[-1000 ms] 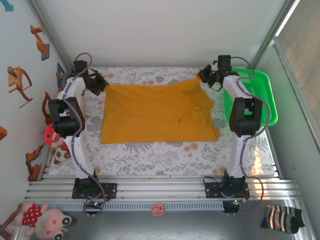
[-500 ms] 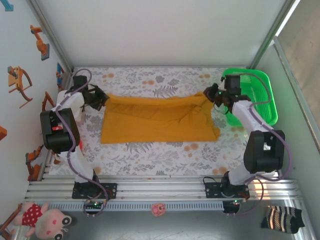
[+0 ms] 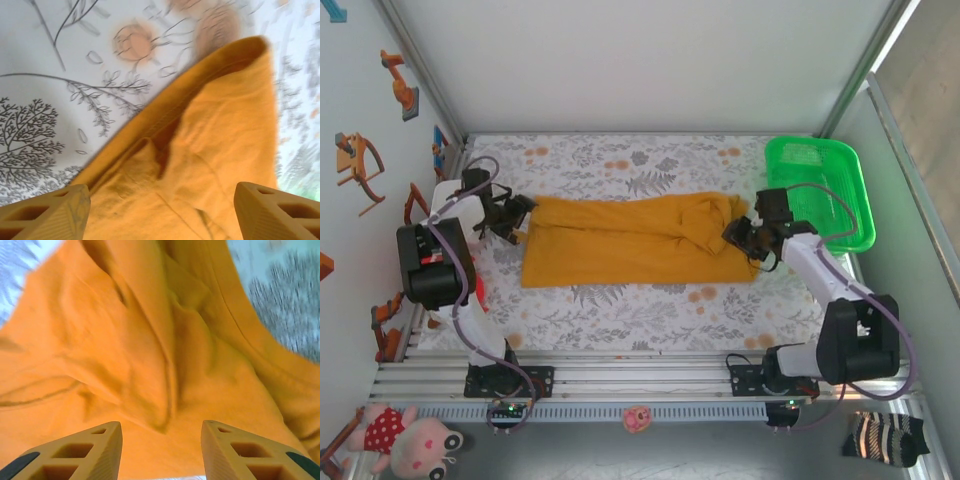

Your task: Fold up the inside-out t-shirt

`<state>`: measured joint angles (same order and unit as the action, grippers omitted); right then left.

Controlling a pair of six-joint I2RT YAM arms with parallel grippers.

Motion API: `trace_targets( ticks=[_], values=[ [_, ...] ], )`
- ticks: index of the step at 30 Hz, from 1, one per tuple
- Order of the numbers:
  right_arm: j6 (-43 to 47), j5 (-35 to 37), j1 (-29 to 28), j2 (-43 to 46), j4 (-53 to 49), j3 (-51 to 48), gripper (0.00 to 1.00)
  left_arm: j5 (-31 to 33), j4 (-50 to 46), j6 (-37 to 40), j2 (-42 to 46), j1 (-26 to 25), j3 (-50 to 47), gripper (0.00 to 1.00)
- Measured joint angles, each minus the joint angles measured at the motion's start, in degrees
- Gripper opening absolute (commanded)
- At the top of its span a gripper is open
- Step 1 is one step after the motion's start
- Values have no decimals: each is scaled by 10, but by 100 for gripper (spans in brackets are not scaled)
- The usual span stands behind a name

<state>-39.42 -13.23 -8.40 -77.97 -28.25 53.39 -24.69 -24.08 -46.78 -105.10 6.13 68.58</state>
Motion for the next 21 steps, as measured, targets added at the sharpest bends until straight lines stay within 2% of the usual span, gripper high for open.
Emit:
trace_targets(
  ticks=[4,9,15,21],
  values=[
    [47,-2,0,-82,-16,127,45,-3,-4,0,16,-10,49,77],
    [83,-20,-1,-219,-25,241,44,-15,0,-1,-9,-44,122,78],
    [96,-24,-5,-326,-41,299,43,-23,-1,0,-72,-72,153,78],
    [96,-24,-12,-364,-48,331,38,-19,-6,7,-106,-72,139,78]
  ],
)
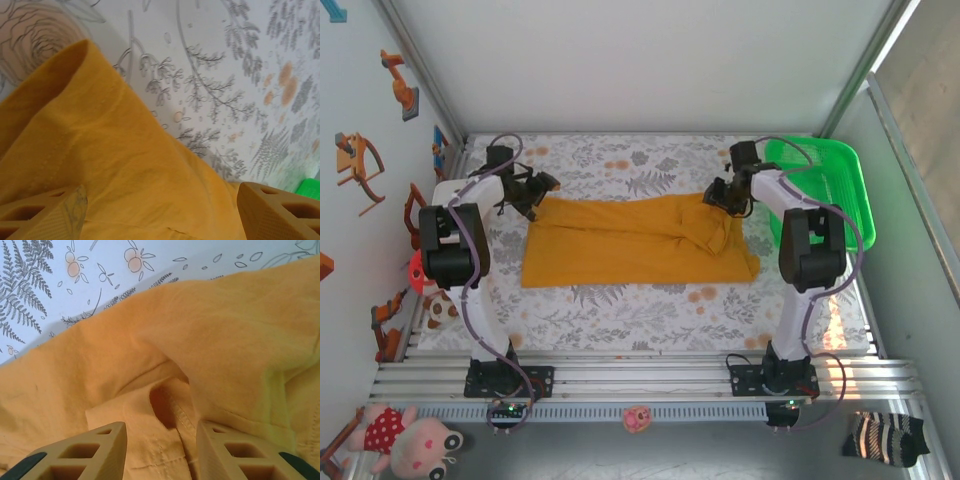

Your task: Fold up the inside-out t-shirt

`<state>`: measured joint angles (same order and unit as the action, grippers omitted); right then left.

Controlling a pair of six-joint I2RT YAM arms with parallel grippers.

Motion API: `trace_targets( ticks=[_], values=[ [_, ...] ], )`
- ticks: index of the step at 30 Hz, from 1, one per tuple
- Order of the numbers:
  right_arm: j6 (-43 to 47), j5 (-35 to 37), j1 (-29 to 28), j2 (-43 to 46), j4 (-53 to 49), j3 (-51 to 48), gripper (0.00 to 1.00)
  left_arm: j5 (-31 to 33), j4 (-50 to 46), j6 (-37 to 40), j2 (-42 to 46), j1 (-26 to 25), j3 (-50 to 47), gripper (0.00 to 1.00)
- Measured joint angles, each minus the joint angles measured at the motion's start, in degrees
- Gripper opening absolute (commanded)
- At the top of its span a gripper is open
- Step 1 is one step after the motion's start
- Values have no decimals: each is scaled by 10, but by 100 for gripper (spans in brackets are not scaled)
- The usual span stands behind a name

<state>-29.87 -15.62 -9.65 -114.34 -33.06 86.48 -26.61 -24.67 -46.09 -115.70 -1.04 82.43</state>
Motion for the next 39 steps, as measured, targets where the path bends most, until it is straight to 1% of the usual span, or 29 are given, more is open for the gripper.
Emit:
trace_targets(
  ticks=[6,10,15,16,18,19,24,27,34,39],
  values=[
    [0,0,-4,-10,-3,22,34,1,3,6,0,0,-17,78],
    [0,-4,-7,-26,-2,25,30,3,3,8,-5,0,-27,78],
    [-1,-12,-10,-45,-3,26,30,2,5,10,-8,0,-28,78],
    [-1,-13,-10,-46,-3,26,28,2,5,11,-8,0,-28,78],
    [-1,-16,-10,-46,-5,27,8,2,5,12,-8,0,-28,78],
    [-2,-18,-10,-46,-6,29,0,2,5,12,-8,0,-28,78],
    [-3,-30,-10,-44,-6,32,0,2,9,14,-8,1,-31,78],
    [-6,-37,-10,-25,-6,22,0,-1,11,14,-8,3,-32,78],
    [-39,-55,-19,113,-2,-64,0,-4,15,16,-8,6,-35,78],
    [-78,-58,-47,189,16,-139,0,-6,16,19,-8,7,-36,78]
  ],
)
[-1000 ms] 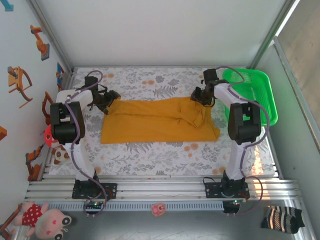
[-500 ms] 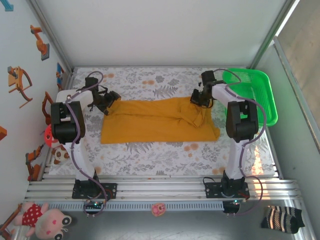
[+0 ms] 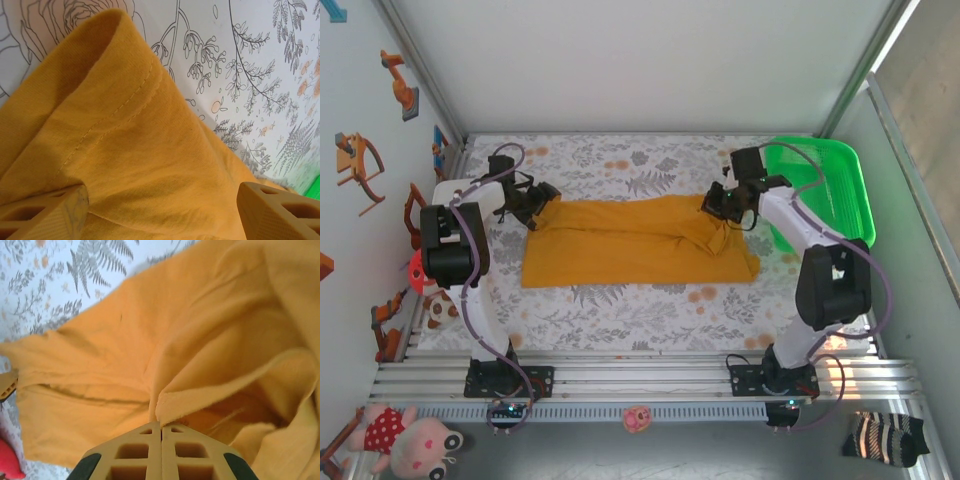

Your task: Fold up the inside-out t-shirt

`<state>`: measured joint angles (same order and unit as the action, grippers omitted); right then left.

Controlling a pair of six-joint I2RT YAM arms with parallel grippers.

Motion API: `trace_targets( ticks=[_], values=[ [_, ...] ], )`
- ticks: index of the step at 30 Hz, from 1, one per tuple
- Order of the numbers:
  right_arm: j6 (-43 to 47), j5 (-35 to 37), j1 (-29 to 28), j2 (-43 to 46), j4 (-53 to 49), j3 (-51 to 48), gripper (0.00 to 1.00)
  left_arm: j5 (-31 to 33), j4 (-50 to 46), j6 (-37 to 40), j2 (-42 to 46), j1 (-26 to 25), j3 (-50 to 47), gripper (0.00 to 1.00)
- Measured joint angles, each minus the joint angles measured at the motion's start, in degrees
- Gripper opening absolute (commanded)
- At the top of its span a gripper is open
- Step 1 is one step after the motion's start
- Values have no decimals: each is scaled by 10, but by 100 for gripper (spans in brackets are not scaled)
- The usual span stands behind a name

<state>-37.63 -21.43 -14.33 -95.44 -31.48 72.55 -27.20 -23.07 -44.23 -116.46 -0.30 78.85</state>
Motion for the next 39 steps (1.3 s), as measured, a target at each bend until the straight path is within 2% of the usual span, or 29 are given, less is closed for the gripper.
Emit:
trace_targets(
  ticks=[4,5,7,10,13,20,25,33,35,38,39],
  values=[
    [-38,-8,-35,31,19,-68,0,-1,0,1,0,1,0,78],
    [-46,-15,-45,34,24,-80,14,-2,0,2,0,1,0,78],
    [-57,-34,-65,35,27,-94,31,-3,0,2,0,1,0,78],
    [-55,-52,-86,38,22,-97,42,-4,0,2,0,3,0,78],
    [-26,-24,-87,62,-12,-91,41,-5,-1,2,0,4,0,78],
    [43,132,-82,84,-97,-33,42,-6,-1,2,0,5,0,78],
    [61,182,-82,54,-123,-38,41,-7,-1,2,0,7,0,78],
    [69,189,-82,-4,-120,-42,38,-7,-2,2,0,8,0,78],
    [73,190,-82,-17,-117,-42,29,-7,-2,2,0,8,0,78],
    [82,196,-82,-33,-116,-42,0,-7,-2,2,0,8,0,78],
    [83,200,-82,-35,-116,-43,0,-7,-2,2,0,8,0,78]
  ],
)
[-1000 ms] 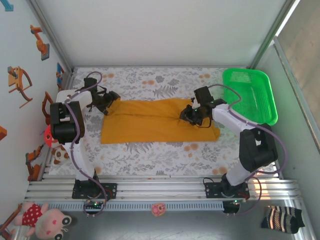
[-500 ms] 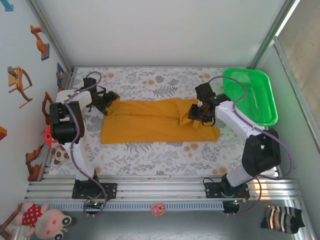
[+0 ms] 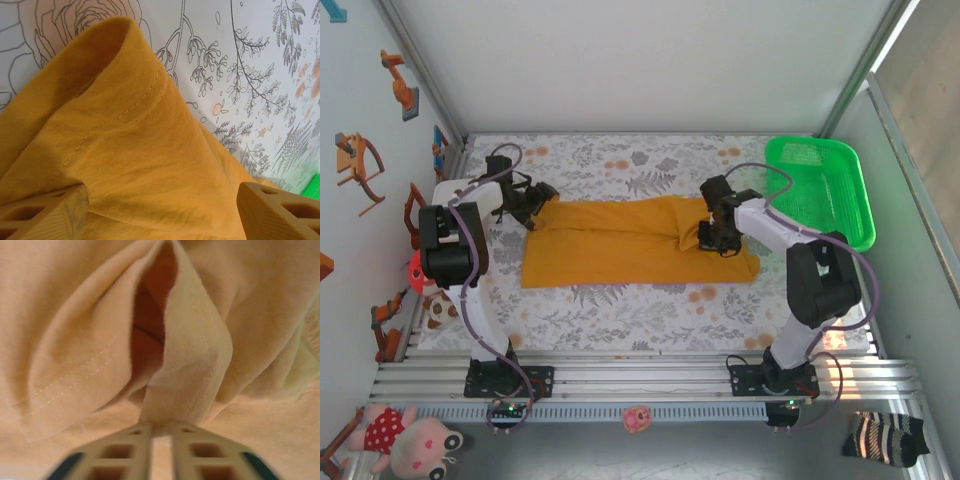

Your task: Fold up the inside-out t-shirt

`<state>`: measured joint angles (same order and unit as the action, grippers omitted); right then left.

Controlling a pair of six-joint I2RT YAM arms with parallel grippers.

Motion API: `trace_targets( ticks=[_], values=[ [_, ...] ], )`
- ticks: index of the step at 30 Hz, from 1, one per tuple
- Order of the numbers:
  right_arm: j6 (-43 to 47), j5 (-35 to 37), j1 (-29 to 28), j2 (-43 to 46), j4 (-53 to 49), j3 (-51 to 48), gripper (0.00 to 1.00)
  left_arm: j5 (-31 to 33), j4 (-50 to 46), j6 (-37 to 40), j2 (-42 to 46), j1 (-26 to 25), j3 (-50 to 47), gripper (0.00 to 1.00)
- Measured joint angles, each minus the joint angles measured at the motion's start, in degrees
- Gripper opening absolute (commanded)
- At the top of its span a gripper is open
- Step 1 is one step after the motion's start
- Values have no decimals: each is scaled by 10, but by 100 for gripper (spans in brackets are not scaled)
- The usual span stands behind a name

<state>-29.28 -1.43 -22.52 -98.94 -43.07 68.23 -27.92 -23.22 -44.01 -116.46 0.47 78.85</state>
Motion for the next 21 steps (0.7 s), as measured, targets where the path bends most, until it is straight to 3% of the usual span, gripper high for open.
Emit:
trace_targets(
  ticks=[19,20,21],
  values=[
    [14,68,15,162,-76,-111,0,-6,2,4,0,11,-3,78],
    [14,66,18,165,-79,-115,2,-6,2,4,0,11,-3,78],
    [14,62,20,166,-79,-115,17,-6,2,4,0,11,-3,78]
  ],
)
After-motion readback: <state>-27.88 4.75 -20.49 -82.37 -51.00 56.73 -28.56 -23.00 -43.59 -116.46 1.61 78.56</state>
